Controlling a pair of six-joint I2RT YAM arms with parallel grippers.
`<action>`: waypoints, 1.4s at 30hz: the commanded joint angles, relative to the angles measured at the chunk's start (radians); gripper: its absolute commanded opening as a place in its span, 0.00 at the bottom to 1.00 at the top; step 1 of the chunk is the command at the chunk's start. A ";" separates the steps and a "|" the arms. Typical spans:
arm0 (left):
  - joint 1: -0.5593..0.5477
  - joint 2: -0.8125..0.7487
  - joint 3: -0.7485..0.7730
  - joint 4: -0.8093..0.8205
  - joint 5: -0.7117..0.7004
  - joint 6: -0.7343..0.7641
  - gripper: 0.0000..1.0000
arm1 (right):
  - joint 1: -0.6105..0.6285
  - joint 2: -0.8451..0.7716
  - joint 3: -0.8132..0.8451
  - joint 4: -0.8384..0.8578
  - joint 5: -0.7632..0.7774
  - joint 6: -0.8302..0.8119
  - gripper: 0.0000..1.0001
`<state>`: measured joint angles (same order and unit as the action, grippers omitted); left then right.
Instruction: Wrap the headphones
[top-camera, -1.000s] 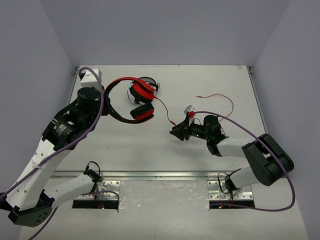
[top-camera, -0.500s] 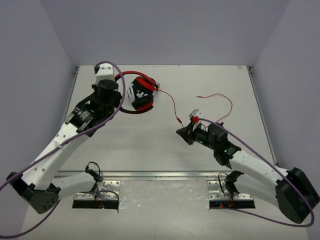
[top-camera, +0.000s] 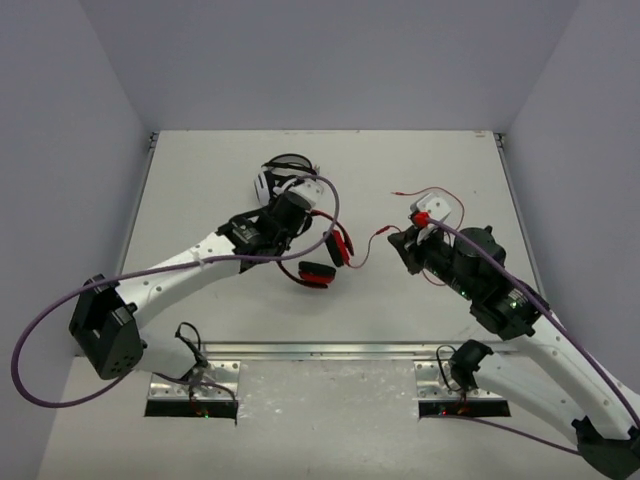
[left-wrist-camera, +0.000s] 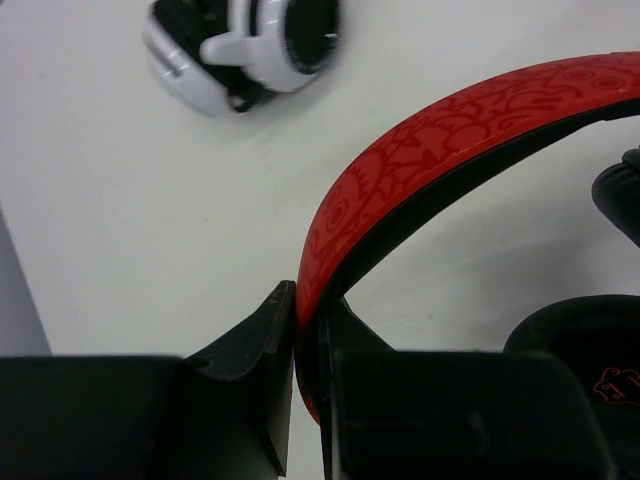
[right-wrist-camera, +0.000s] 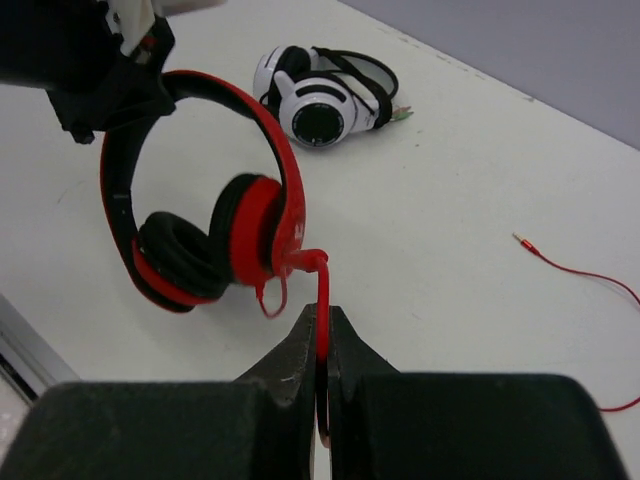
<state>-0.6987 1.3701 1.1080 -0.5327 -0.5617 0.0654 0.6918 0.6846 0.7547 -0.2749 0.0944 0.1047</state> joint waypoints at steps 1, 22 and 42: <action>-0.136 -0.025 -0.029 0.125 0.111 0.097 0.00 | 0.012 0.049 0.057 -0.147 -0.097 -0.076 0.01; -0.461 -0.068 -0.100 0.074 0.278 0.093 0.00 | 0.029 0.187 0.143 -0.058 -0.048 -0.073 0.01; -0.486 -0.278 -0.004 0.069 0.381 0.002 0.00 | 0.028 0.244 -0.052 0.200 -0.226 0.101 0.01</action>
<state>-1.1648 1.1397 1.0115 -0.5278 -0.2447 0.1318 0.7223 0.9340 0.7151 -0.1959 -0.1051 0.1661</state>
